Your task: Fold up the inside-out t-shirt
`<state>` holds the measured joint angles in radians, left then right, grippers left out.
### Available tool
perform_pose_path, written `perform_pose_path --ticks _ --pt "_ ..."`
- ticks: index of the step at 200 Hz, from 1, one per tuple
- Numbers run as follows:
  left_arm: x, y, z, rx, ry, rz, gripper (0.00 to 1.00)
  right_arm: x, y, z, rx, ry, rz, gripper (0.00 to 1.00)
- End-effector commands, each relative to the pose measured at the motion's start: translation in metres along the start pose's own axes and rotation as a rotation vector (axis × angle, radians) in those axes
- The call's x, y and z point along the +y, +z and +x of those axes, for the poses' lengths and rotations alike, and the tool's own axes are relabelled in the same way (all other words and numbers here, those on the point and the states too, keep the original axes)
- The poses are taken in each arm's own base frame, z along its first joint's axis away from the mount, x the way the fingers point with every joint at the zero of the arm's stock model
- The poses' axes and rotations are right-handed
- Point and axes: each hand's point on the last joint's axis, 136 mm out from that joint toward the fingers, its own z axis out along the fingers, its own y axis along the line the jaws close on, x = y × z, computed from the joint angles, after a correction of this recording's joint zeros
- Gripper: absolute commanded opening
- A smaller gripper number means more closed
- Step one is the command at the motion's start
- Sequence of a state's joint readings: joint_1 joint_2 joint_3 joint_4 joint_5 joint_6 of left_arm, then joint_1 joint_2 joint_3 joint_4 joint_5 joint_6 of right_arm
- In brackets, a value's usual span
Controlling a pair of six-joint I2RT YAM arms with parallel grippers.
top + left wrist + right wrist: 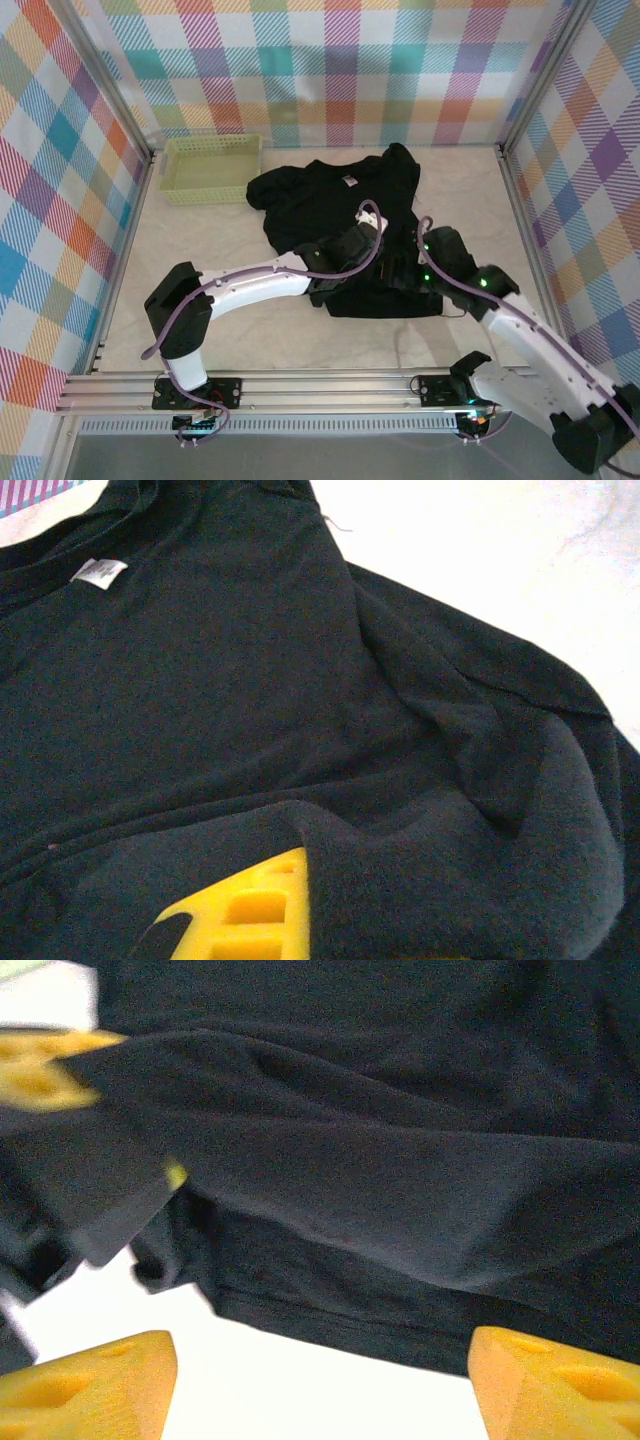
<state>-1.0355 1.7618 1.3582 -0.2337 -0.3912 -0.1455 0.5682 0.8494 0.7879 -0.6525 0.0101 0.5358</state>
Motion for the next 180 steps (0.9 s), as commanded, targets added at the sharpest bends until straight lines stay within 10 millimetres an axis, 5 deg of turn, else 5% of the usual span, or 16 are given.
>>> perform_pose_path --ticks 1,41,103,148,180 --pt "0.005 -0.013 -0.022 -0.028 -0.029 0.021 0.00 0.036 0.007 0.010 -0.046 -0.068 -0.241 0.82" --pt "0.014 -0.018 -0.029 -0.021 -0.032 0.018 0.00 0.037 0.040 0.038 -0.123 -0.122 -0.289 0.85" --pt "0.017 -0.026 -0.042 -0.037 -0.043 0.035 0.00 0.037 0.073 0.054 -0.252 -0.267 -0.267 0.85" --pt "0.014 -0.032 -0.051 -0.051 -0.046 0.058 0.00 0.047 0.099 0.053 -0.253 -0.310 -0.256 0.86" --pt "0.011 -0.040 -0.059 -0.063 -0.054 0.087 0.00 0.036 0.124 0.047 -0.259 -0.349 -0.144 0.86"
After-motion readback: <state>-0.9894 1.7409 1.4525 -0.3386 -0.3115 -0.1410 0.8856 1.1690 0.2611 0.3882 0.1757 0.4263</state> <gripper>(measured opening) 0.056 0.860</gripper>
